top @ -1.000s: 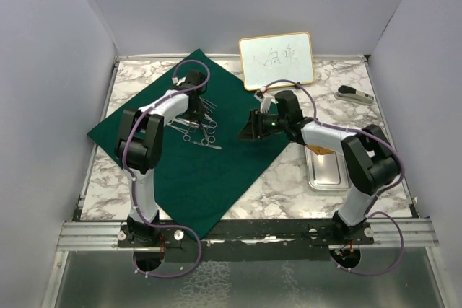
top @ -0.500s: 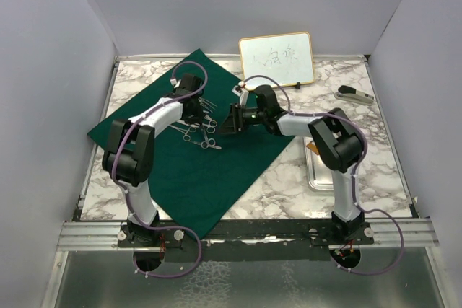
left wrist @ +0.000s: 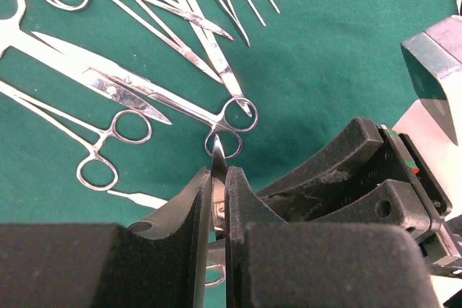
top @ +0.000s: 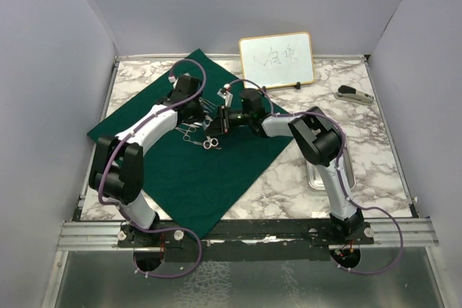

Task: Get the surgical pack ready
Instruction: Pick up the medical item from the surgical kit, then place the medical item in the container.

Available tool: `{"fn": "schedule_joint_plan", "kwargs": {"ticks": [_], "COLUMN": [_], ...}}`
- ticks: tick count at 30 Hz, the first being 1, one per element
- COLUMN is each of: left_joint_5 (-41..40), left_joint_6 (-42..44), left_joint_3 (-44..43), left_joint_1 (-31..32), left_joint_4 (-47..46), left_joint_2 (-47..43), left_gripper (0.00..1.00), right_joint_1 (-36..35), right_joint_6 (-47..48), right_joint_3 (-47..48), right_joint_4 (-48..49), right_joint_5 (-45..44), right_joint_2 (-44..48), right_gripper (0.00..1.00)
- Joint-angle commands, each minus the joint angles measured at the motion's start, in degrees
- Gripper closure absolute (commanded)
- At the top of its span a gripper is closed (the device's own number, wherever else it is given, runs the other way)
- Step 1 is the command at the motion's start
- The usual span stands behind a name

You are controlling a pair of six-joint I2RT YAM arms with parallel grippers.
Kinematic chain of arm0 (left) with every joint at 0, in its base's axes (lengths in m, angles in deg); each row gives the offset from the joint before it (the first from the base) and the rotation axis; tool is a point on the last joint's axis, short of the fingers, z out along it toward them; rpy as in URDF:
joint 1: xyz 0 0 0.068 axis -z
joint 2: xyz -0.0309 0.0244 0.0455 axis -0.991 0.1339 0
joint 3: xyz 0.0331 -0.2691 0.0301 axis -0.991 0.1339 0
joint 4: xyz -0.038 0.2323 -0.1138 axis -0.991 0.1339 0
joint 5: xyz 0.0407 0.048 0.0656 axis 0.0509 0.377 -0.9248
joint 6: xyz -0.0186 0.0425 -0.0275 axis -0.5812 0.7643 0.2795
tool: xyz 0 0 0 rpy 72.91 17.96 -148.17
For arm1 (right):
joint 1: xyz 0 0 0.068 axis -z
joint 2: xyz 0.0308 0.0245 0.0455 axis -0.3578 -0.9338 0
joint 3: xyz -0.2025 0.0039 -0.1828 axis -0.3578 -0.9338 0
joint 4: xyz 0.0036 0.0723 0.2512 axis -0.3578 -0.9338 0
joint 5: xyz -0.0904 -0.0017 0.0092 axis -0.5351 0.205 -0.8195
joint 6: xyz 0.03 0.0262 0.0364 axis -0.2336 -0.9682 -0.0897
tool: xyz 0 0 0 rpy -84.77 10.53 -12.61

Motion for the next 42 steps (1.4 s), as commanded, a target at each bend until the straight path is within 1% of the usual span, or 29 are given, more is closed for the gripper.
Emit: {"fn": "schedule_joint_plan", "kwargs": {"ticks": [1,2,3,4,6,8,9,11,12,13,16,18,19,22,25,27,29,31,34,37,39,40,42], "left_joint_5": [1.1,1.1,1.1,1.2,1.6,2.2,2.4,4.3,6.0,7.6,11.0,12.8,13.4,13.5,10.8,10.2,10.8,11.4,13.2,14.8,14.6,14.3,13.9], "left_joint_6": [0.2,0.3,0.2,0.2,0.5,1.9,2.4,4.5,6.0,7.5,11.5,14.1,15.5,19.3,21.7,22.4,22.5,22.1,21.9,21.8,22.3,22.4,22.7], "left_joint_3": [1.5,1.8,2.1,2.4,2.7,2.0,1.4,1.0,1.1,1.2,-0.5,-3.1,-4.4,-6.3,-5.5,-3.7,-1.7,0.1,1.7,3.6,5.0,5.3,5.7], "left_joint_1": [0.6,0.7,0.7,0.7,0.7,0.7,0.7,0.7,0.7,0.7,0.5,0.3,0.3,0.2,0.1,0.1,0.1,0.1,-0.2,-0.4,-0.5,-0.7,-0.8], "left_joint_4": [-0.9,-0.9,-0.9,-1.1,-1.4,-0.7,0.2,0.2,-0.6,-1.5,-0.9,1.5,2.6,4.4,3.5,1.5,-0.6,-2.4,-3.9,-5.2,-6.2,-6.1,-5.7], "left_joint_2": [-3.0,-3.2,-3.5,-3.6,-3.9,-4.3,-4.7,-6.8,-8.3,-9.9,-13.6,-15.0,-15.7,-18.2,-20.7,-22.0,-22.9,-23.4,-23.8,-25.4,-26.9,-27.4,-28.3], "left_gripper": [1.00,1.00,1.00,1.00,1.00,1.00,0.98,0.67,0.57,0.50,0.34,0.25,0.22,0.21,0.21,0.21,0.22,0.22,0.22,0.22,0.22,0.22,0.23], "right_joint_1": [-0.6,-0.6,-0.6,-0.7,-0.6,-0.3,0.0,1.0,1.4,2.0,4.7,6.8,7.8,10.7,14.7,17.9,20.4,21.8,22.7,24.0,24.2,24.3,24.6], "right_joint_6": [-3.3,-3.7,-4.2,-4.9,-6.2,-5.3,-4.7,-2.8,-1.0,1.5,7.7,13.1,15.9,21.3,19.2,17.5,16.8,16.6,14.5,16.0,16.8,17.4,19.4], "right_joint_3": [0.0,-0.6,-1.2,-1.6,-2.4,-5.4,-7.4,-11.9,-14.3,-16.1,-20.1,-22.7,-23.5,-25.1,-26.0,-25.2,-24.0,-24.3,-24.8,-21.9,-20.2,-20.4,-21.9], "right_joint_4": [6.8,7.3,8.3,10.1,10.9,8.7,7.1,4.6,2.3,-1.1,-13.4,-23.7,-30.7,-49.0,-63.9,-72.2,-79.0,-82.6,-85.3,-87.2,-89.5,-89.5,-86.8], "right_joint_5": [2.2,2.1,2.0,2.1,2.4,0.4,-1.5,-2.0,-2.2,-2.8,-3.1,-7.0,-10.5,-23.9,-39.4,-46.8,-54.3,-60.7,-64.9,-63.1,-63.9,-64.2,-61.3], "right_joint_2": [-0.5,-0.1,0.2,0.5,1.4,4.7,6.8,11.3,14.1,16.7,25.1,31.9,35.5,46.8,57.5,62.5,65.0,66.0,65.5,61.2,57.4,56.1,54.8], "right_gripper": [0.82,0.84,0.89,0.97,0.99,0.99,0.99,0.99,0.99,0.99,0.99,0.99,0.99,0.99,0.99,0.99,0.99,0.99,0.99,0.99,0.99,0.99,0.99]}}
